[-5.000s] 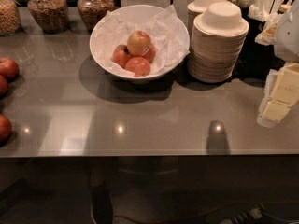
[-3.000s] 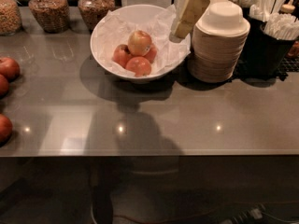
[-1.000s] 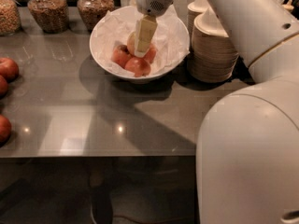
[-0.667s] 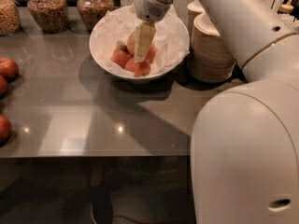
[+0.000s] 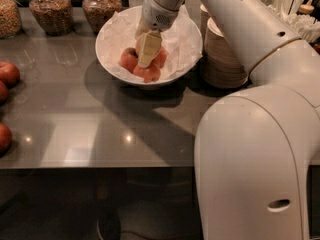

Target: Pick apple from white bowl

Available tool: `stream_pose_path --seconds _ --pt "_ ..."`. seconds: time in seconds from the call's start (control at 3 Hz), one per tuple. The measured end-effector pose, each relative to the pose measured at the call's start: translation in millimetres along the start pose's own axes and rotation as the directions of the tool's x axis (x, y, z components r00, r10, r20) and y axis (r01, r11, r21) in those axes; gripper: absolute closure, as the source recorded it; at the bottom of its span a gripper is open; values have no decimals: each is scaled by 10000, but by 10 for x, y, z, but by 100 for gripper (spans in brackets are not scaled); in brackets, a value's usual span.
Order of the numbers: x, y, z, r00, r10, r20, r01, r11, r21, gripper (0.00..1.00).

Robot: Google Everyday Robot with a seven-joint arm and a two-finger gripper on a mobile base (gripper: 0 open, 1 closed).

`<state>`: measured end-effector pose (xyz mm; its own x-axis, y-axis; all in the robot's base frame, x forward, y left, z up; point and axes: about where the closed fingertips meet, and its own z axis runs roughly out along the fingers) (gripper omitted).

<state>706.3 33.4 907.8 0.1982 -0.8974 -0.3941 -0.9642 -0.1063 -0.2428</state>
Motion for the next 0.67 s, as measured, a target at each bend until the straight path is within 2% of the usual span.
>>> stream_pose_path --seconds 0.67 --pt "9 -13 -71 10000 49 -12 -49 10000 -35 89"
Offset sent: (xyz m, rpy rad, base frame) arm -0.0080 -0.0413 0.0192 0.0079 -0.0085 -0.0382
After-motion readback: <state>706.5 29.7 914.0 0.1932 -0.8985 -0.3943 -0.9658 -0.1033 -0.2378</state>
